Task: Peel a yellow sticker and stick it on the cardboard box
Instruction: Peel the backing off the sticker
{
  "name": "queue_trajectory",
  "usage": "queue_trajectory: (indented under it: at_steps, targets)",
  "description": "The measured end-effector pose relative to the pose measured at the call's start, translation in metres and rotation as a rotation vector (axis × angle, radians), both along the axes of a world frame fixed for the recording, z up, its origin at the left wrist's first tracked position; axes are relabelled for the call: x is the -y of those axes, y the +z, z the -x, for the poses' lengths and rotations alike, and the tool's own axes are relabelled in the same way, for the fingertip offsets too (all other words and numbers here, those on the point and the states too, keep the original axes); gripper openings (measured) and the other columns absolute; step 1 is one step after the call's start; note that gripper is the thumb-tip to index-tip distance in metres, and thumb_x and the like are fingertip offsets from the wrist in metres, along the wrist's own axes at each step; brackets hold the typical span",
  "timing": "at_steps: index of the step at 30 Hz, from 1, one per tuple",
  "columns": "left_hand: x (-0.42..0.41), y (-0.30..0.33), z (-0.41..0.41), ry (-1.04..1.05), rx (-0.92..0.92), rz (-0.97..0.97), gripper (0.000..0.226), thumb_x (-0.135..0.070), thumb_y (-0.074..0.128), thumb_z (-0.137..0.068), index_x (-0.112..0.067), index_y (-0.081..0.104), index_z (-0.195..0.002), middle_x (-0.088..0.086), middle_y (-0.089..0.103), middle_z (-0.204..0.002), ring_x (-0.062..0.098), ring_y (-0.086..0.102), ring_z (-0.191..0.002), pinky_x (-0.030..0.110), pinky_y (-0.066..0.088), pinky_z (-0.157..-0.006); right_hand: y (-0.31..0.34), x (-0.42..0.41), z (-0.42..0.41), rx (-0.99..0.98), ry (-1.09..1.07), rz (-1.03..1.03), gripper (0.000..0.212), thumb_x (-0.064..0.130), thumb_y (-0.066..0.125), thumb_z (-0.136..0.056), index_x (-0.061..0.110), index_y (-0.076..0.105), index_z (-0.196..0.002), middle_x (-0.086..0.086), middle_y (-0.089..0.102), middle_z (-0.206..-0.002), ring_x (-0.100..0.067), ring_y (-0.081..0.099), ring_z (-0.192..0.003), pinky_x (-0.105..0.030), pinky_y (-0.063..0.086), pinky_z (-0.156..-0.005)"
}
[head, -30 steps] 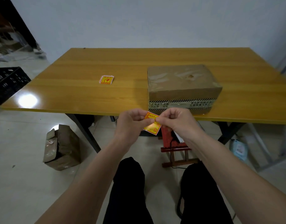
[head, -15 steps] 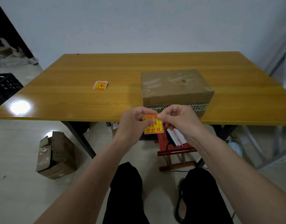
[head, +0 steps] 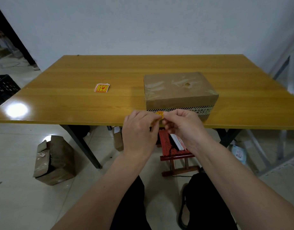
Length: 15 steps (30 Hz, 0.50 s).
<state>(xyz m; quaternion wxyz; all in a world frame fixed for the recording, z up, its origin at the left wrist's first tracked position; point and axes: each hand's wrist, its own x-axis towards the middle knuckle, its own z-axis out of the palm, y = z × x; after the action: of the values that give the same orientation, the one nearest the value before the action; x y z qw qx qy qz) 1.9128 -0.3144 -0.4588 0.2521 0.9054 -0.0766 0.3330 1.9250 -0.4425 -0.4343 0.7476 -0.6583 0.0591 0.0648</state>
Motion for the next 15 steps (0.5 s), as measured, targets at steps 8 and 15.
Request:
queue_trajectory:
  at_steps: [8, 15]
  targets:
    - [0.001, 0.013, 0.003, -0.045, -0.219, 0.509, 0.004, -0.02, 0.072, -0.08, -0.024, 0.073, -0.081, -0.009, 0.069, -0.078, 0.01, 0.064, -0.079, 0.03, 0.052, -0.077, 0.001, -0.004, 0.005, 0.059, 0.031, -0.016, 0.008, 0.006, 0.065, -0.085, 0.002, 0.072, -0.083, -0.003, 0.066, -0.066, -0.011, 0.057, -0.059, -0.02, 0.047, -0.052]
    - [0.002, 0.015, 0.001, -0.092, -0.257, 0.557, 0.008, -0.018, 0.071, -0.081, -0.025, 0.073, -0.083, -0.012, 0.067, -0.079, 0.007, 0.061, -0.081, 0.015, 0.045, -0.074, 0.003, -0.011, 0.004, 0.091, -0.079, -0.044, 0.013, 0.01, 0.073, -0.079, 0.007, 0.062, -0.085, -0.008, 0.068, -0.071, -0.012, 0.062, -0.059, -0.024, 0.051, -0.055]
